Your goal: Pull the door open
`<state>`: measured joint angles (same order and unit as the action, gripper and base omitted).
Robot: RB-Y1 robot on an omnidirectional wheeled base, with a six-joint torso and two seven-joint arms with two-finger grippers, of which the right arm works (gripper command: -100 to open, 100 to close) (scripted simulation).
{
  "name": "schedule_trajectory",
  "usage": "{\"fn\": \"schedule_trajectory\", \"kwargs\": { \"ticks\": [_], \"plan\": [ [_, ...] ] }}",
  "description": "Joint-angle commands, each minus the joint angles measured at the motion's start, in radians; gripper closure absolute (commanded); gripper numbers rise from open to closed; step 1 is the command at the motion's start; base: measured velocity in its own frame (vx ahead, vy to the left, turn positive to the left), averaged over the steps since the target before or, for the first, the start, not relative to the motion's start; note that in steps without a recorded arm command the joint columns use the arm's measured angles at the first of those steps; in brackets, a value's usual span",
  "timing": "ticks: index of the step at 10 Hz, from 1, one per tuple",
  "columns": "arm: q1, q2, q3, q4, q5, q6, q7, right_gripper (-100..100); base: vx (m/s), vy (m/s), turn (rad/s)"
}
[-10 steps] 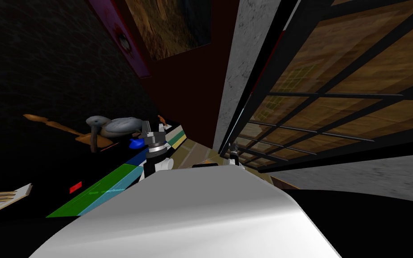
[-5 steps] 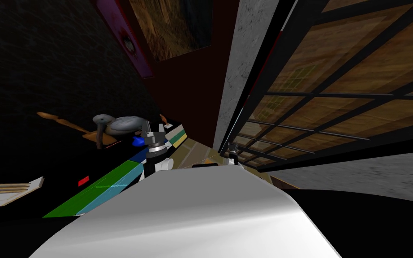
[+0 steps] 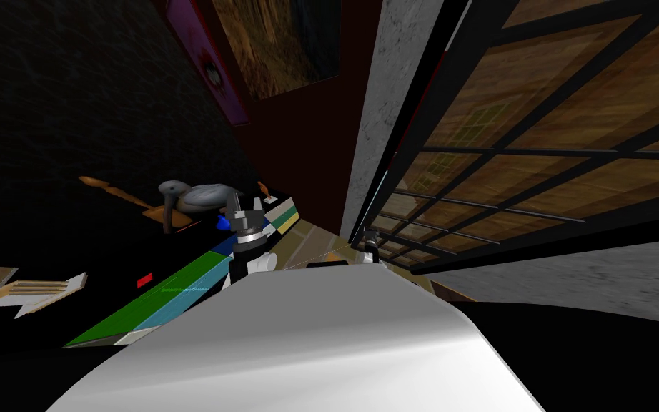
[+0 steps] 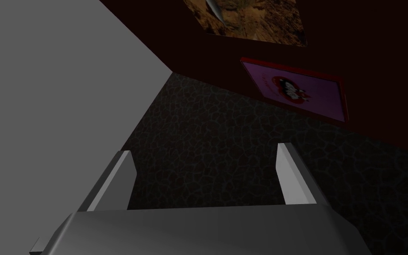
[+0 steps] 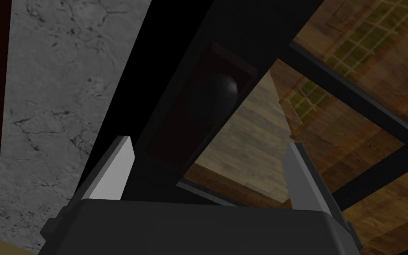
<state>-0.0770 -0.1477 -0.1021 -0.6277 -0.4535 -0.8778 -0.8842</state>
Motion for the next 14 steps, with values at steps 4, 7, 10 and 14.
{"fn": "schedule_trajectory", "kwargs": {
  "ticks": [4,7,10,14],
  "plan": [
    [-0.009,0.007,0.019,0.004,-0.045,-0.003,-0.119,-100,-0.047,-0.004,0.022],
    [-0.015,0.011,0.031,0.005,-0.076,-0.004,-0.195,-100,-0.054,-0.01,0.025],
    [-0.019,0.016,0.043,0.006,-0.103,-0.005,-0.272,-100,-0.042,-0.004,0.024],
    [-0.025,0.021,0.059,0.007,-0.142,-0.007,-0.375,-100,-0.049,-0.004,0.024]
  ]
}}
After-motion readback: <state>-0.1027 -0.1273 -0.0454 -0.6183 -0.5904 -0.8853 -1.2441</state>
